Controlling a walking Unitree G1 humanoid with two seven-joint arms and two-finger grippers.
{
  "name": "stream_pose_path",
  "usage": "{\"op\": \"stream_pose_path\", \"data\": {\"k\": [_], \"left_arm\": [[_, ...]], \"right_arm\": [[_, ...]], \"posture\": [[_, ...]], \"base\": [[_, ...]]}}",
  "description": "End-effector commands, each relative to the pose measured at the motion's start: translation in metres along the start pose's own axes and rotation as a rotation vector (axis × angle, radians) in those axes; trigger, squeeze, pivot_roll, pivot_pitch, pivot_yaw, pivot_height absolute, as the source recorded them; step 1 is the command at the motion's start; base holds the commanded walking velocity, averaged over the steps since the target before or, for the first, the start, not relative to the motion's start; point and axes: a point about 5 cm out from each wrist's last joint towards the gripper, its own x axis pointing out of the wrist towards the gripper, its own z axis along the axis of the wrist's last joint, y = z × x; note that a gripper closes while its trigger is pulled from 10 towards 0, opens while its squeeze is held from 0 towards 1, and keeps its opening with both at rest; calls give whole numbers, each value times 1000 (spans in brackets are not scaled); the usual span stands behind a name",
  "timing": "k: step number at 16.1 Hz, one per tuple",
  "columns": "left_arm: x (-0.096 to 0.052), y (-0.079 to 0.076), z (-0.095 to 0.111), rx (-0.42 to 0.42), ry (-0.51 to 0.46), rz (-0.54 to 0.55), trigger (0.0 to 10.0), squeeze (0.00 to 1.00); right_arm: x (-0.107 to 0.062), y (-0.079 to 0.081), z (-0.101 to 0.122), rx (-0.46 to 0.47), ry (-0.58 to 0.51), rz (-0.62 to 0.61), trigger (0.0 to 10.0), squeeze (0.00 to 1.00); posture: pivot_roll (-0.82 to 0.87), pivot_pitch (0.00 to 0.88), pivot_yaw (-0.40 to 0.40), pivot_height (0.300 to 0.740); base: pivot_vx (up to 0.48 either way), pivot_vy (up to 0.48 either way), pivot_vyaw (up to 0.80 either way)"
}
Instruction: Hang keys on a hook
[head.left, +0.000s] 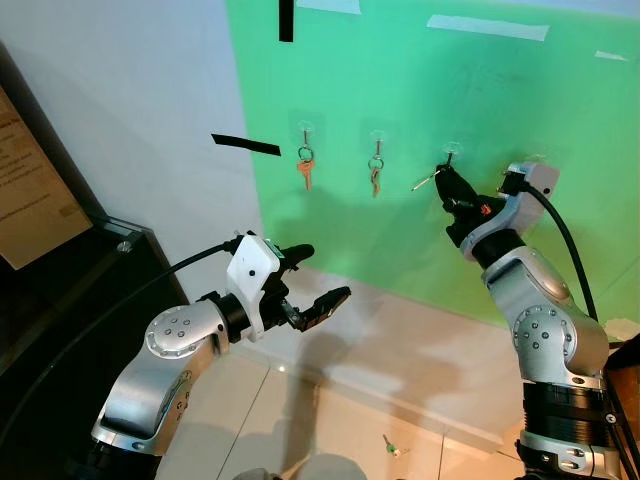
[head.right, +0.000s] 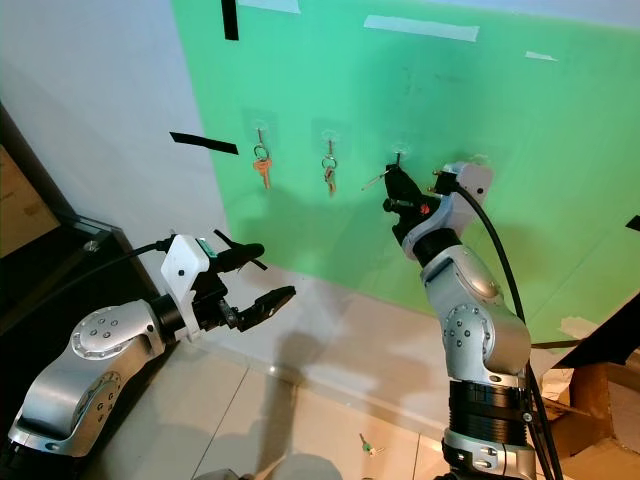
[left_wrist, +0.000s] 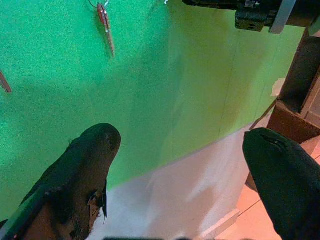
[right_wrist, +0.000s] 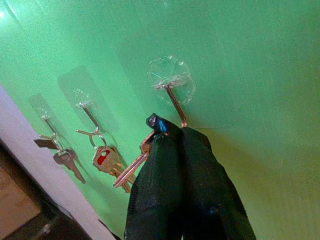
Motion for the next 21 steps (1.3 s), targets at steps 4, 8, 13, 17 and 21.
{"op": "stream_pose_path", "data": {"k": [4, 8, 13, 17, 21], "left_arm": [[0, -3, 4, 9, -2, -28, 10000, 51], [1, -4, 4, 7, 1, -37, 10000, 55], [2, -4, 4, 5, 3, -45, 10000, 55], [1, -4, 4, 4, 3, -44, 10000, 55], [1, -5, 3, -2, 0, -42, 10000, 55]], "right_arm": [[4, -13, 10, 80, -18, -108, 10000, 0], [2, -23, 2, 107, 39, -187, 10000, 0], [-2, -26, -5, 37, 99, -210, 10000, 0], [-2, -21, -8, -17, 110, -176, 10000, 255], [-7, -19, -11, -12, 100, -167, 10000, 1000]], "posture": [[-25, 0, 48, 740], [-31, 0, 51, 740], [-32, 0, 52, 740], [-30, 0, 49, 740], [-34, 0, 46, 740]], "base": [[0, 0, 0], [0, 0, 0], [0, 0, 0], [0, 0, 0], [0, 0, 0]]}}
